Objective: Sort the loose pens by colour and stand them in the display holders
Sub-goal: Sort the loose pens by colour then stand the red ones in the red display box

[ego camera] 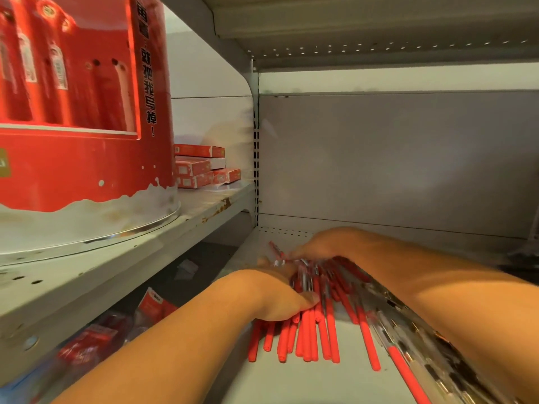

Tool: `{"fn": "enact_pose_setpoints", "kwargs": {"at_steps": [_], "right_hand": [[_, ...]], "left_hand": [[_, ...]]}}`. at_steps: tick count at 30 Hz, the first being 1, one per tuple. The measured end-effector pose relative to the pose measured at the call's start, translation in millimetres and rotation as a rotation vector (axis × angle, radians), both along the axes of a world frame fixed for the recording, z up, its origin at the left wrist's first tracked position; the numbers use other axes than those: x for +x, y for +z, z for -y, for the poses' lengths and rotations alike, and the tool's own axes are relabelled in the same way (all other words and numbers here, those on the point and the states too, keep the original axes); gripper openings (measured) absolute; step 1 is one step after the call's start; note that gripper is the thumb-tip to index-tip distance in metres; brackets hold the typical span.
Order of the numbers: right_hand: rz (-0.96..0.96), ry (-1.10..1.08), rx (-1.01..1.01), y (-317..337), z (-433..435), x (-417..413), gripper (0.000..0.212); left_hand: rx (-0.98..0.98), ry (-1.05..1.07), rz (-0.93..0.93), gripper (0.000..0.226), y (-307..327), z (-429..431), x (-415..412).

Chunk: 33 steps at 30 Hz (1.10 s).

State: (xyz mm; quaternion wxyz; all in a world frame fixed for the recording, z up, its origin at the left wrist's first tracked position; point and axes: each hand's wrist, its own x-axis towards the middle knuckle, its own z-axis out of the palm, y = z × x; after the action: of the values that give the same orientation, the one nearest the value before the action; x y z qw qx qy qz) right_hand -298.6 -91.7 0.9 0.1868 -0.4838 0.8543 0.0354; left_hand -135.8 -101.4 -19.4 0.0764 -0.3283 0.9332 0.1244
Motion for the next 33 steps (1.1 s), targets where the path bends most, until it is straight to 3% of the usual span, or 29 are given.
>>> {"fn": "enact_pose_setpoints", "kwargs": {"at_steps": [10, 16, 20, 28, 33], "right_hand": [[-0.048, 0.096, 0.061, -0.9, 37.3, 20.5, 0.035], [-0.115, 0.075, 0.076, 6.7, 38.1, 13.8, 0.036], [-0.13, 0.068, 0.149, 8.9, 38.6, 12.4, 0.024], [-0.008, -0.032, 0.092, 0.7, 38.1, 6.3, 0.046], [-0.163, -0.005, 0.02, -9.8, 45.7, 6.7, 0.04]], "left_hand": [[0.044, -0.004, 0.039, 0.083, 7.1, -2.1, 2.5], [0.06, -0.002, 0.08, 0.085, 6.8, -1.1, 3.4], [0.053, 0.012, 0.083, 0.087, 5.5, 1.1, 3.1], [0.046, -0.002, 0.09, 0.084, 5.5, 0.6, 3.1], [0.02, -0.001, 0.106, 0.087, 5.3, -0.2, 1.6]]}}
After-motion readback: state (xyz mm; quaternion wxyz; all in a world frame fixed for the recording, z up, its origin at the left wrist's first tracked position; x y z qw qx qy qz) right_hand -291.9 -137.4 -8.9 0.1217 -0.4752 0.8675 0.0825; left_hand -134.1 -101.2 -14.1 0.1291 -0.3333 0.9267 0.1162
